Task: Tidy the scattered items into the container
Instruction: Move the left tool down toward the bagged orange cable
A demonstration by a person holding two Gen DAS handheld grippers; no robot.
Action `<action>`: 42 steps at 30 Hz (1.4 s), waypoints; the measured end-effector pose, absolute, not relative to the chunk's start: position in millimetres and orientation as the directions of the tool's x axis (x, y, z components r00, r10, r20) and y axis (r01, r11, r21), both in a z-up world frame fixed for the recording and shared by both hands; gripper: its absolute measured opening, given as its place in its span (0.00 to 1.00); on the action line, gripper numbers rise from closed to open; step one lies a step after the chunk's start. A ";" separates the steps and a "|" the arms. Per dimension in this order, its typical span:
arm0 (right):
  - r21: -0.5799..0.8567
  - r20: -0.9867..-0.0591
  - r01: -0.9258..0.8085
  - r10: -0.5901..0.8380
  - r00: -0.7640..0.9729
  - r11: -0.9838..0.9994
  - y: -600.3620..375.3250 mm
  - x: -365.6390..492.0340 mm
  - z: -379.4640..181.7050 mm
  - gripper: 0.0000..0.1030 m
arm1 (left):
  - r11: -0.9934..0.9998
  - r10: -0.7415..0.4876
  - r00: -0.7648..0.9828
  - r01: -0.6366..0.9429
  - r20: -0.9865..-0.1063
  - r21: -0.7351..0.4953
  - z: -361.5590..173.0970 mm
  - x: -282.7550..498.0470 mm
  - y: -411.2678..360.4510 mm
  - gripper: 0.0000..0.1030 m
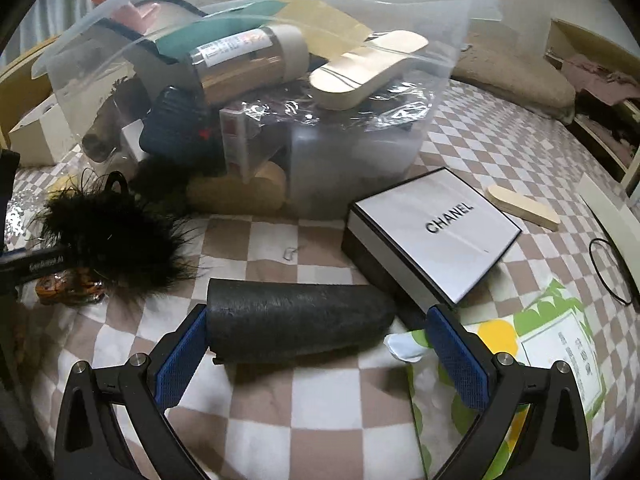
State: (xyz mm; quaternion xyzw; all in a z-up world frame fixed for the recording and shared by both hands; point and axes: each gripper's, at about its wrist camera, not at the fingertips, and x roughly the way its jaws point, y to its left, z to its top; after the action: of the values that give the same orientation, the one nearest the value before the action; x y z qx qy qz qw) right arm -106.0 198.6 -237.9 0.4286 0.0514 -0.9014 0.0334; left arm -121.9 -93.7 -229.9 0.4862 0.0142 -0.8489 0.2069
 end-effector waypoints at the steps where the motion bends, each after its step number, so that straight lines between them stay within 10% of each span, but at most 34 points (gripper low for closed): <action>1: -0.062 -0.776 0.103 -0.017 -0.631 -0.993 201.2 -104.0 -237.0 1.00 | -0.917 -0.336 -0.438 0.353 -0.834 0.184 -230.6 -122.5 -92.2 1.00; 15: 0.117 -0.773 -0.023 -0.076 -0.630 -0.993 265.5 -82.9 -213.4 1.00 | -0.962 -0.256 -0.425 0.021 -0.868 0.274 -233.1 -94.3 -46.2 1.00; 28: 0.117 -0.778 -0.023 -0.077 -0.624 -0.993 267.7 -84.9 -217.1 1.00 | -0.986 0.072 -0.358 -0.167 -0.931 -0.012 -228.1 -49.2 -3.2 1.00; 33: -0.101 -0.739 -0.014 0.085 -0.668 -0.995 258.6 -78.9 -206.1 1.00 | -0.954 0.258 -0.318 -0.230 -0.912 -0.190 -219.7 -37.2 8.3 1.00; 42: -0.195 -0.761 -0.066 0.194 -0.619 -0.978 273.1 -83.3 -212.1 0.99 | -0.946 0.320 -0.298 -0.160 -0.899 -0.283 -219.9 -39.4 21.1 1.00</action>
State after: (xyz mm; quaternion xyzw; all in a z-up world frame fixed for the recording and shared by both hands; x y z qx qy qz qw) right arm -83.3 273.1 -212.1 0.4303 0.0742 -0.8967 -0.0725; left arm -39.4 21.1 -219.9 0.5734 0.0697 -0.8025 -0.1496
